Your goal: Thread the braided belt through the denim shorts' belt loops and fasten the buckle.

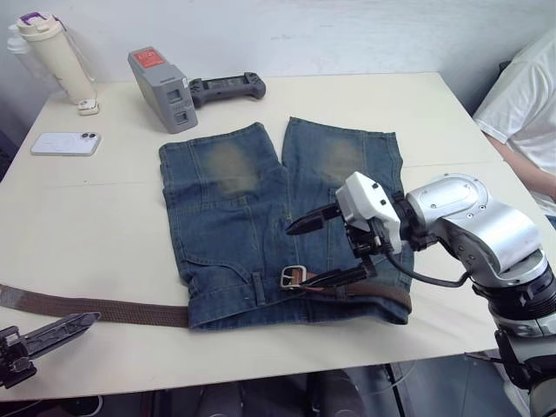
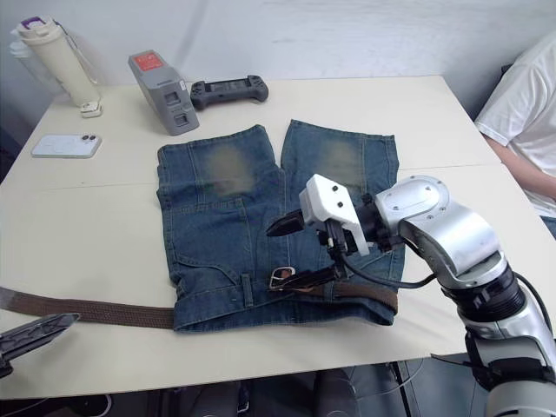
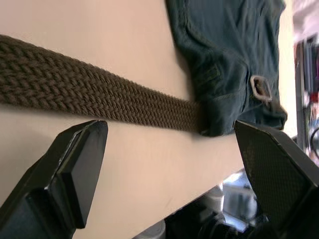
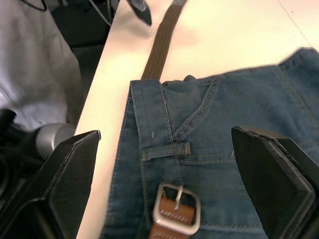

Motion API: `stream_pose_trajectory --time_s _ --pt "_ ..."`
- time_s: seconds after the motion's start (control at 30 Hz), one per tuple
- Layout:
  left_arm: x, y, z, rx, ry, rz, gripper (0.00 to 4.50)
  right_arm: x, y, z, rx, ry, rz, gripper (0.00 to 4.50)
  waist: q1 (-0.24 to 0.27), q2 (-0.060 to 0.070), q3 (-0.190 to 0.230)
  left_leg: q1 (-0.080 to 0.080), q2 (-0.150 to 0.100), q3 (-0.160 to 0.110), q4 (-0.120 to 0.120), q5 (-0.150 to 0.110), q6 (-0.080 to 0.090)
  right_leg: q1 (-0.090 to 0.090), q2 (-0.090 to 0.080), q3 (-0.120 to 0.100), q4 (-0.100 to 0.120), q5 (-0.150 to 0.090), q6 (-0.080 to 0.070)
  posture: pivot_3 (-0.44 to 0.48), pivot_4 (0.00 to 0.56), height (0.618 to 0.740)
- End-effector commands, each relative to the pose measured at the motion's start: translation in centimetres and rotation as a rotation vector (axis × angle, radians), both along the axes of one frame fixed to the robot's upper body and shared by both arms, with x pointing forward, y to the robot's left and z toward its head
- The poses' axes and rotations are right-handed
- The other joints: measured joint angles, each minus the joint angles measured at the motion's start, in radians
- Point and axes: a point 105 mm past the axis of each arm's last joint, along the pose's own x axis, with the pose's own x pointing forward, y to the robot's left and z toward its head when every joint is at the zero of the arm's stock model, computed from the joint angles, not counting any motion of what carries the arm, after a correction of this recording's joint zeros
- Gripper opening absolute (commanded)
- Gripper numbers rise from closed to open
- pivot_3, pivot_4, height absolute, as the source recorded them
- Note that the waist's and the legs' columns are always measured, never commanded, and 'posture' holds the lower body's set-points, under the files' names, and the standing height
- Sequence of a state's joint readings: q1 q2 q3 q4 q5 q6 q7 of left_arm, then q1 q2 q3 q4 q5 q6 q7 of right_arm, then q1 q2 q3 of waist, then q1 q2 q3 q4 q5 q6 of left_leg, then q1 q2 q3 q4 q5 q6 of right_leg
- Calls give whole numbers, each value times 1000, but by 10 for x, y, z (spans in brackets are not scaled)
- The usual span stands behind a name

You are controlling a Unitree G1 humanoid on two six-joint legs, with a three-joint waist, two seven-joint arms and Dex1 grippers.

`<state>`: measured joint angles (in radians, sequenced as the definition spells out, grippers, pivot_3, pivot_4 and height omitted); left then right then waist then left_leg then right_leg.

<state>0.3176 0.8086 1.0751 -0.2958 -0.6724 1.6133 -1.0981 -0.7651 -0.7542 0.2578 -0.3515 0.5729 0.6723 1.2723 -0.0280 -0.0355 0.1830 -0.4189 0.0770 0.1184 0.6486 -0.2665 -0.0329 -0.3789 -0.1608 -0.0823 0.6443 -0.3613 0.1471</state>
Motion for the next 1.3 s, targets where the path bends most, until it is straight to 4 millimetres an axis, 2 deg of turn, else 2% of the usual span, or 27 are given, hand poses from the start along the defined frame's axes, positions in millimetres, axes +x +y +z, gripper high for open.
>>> stream_pose_trajectory --time_s 0.03,0.13,0.23,0.33,0.5,0.57,0.67,0.77,1.0,1.27,1.3 --pt "-8 9 -9 -7 -16 149 4446 0 4 3 -30 -114 53 4476 0 0 0 1 0 0 0 0 0 1 0 0 0 0 0 0 150 740" --pt "-7 8 -13 -72 -40 199 4446 0 4 2 -43 -119 59 4476 0 -1 -1 1 0 0 0 -1 0 1 -1 1 0 0 0 0 150 740" --pt "-14 7 -34 -181 28 251 4446 1 4 2 -33 -126 41 4476 -2 -2 -1 2 1 0 0 -1 0 2 -1 1 0 0 0 0 150 740" --pt "-6 9 -45 -229 65 296 4446 3 4 3 -27 -137 28 4476 -2 -2 -1 10 1 -1 -2 -3 0 5 -2 3 0 0 -1 0 150 740" --pt "-2 14 -65 -293 129 383 4446 7 0 8 -29 -160 -6 4476 3 0 -2 12 1 0 -1 -3 -1 6 -3 2 2 0 -1 0 150 740" --pt "0 15 -70 -332 131 414 4446 8 -1 8 -32 -165 -15 4476 6 6 -4 13 0 0 -1 -3 -1 6 -3 2 2 0 -1 0 150 740" --pt "10 7 -80 -379 130 438 4446 9 -2 9 -33 -168 -26 4476 6 16 -8 14 0 1 -1 -3 -1 6 -3 3 3 0 -1 0 150 740" --pt "21 3 -82 -417 106 461 4446 10 -1 11 -28 -173 -34 4476 20 26 -14 15 -1 2 -1 -3 -1 7 -3 3 3 0 -1 0 150 740" --pt "41 -1 -86 -436 96 520 4446 13 -4 13 -29 -196 -60 4476 36 27 -14 17 -3 1 0 -3 0 12 -5 2 3 0 -1 0 150 740" --pt "52 -13 -88 -477 105 525 4446 13 -4 14 -25 -204 -76 4476 39 27 -15 17 -3 1 0 -3 0 12 -5 2 2 0 0 0 150 740" --pt "52 -13 -90 -479 113 530 4194 13 -4 15 -24 -206 -81 4499 40 27 -15 17 -3 1 0 -3 0 12 -4 2 2 0 0 0 150 740"
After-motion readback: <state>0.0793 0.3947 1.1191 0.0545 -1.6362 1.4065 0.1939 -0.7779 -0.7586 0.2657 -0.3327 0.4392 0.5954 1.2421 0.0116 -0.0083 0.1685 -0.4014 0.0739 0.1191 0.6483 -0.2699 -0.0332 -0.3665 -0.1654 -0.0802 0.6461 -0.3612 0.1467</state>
